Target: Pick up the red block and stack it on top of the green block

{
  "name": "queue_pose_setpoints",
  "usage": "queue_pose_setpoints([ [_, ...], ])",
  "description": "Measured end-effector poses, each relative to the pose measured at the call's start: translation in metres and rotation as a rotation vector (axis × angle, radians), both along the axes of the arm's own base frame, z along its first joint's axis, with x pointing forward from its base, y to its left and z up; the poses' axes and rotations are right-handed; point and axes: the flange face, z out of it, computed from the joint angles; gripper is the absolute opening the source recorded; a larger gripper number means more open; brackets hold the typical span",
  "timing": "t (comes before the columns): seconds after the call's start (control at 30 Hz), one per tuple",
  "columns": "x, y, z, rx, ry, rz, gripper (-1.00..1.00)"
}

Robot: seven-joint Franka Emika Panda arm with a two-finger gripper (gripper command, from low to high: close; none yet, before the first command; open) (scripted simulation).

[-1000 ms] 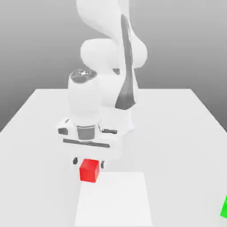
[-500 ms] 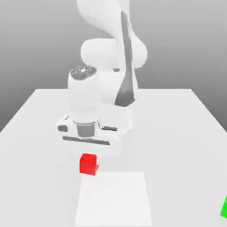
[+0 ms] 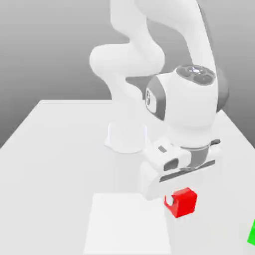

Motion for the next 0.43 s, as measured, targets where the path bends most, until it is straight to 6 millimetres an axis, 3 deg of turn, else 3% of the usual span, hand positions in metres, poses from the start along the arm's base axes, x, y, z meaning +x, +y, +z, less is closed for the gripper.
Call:
queue_pose_setpoints([
  [0.2,-0.004,0.132,0.005,0.004,-0.002,0.306,-1.0],
  [0.3,-0.005,0.147,-0.033,0.004,-0.003,0.339,-1.0],
  [0.33,-0.006,0.148,-0.046,0.004,-0.003,0.342,1.0],
  [0.43,-0.006,0.148,-0.046,0.004,-0.003,0.342,1.0],
])
